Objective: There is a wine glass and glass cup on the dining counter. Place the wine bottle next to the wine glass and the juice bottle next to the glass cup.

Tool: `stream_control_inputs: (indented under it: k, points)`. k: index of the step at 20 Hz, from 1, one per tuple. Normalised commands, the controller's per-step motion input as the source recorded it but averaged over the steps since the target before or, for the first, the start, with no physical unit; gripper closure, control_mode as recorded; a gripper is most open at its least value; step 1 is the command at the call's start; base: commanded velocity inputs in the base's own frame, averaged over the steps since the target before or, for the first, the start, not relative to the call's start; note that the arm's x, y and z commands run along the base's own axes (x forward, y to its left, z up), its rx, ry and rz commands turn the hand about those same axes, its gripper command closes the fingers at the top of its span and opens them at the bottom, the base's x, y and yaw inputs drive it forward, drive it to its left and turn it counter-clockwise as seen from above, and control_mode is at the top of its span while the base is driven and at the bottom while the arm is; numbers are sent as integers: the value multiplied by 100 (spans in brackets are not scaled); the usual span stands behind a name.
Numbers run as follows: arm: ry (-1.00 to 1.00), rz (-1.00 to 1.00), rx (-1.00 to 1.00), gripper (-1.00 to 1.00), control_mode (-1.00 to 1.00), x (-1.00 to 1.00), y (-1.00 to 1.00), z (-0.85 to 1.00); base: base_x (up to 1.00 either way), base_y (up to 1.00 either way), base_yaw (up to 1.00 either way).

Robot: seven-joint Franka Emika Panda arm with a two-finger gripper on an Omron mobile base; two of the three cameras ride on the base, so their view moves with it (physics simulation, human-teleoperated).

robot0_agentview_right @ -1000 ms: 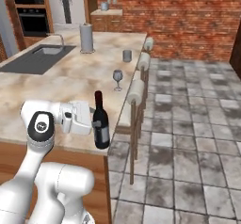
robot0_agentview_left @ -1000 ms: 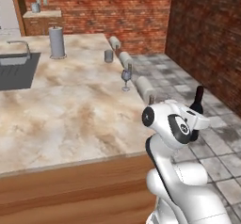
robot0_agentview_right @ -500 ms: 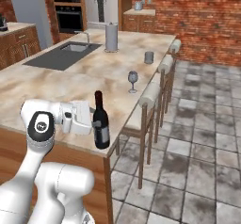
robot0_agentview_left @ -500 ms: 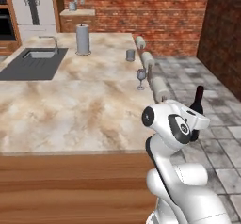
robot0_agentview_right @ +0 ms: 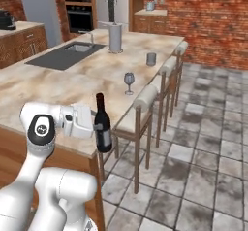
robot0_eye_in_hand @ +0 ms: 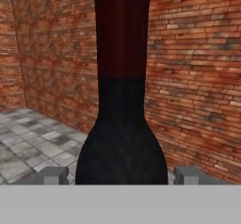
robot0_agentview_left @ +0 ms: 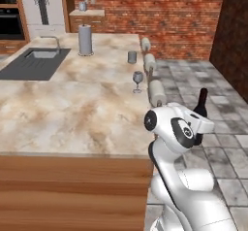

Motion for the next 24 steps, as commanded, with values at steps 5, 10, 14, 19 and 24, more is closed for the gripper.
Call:
stream_control_inputs:
  k: [5,10,14,19,24]
  points:
    - [0,0,0,100,100,0,0,0,12,-67,7]
    - [0,0,0,100,100,0,0,0,13,-57,21]
    - [0,0,0,100,100,0,0,0,16,-43,39]
    - [0,0,0,100,100,0,0,0,16,-42,40]
    - [0,0,0,100,100,0,0,0,18,-51,27]
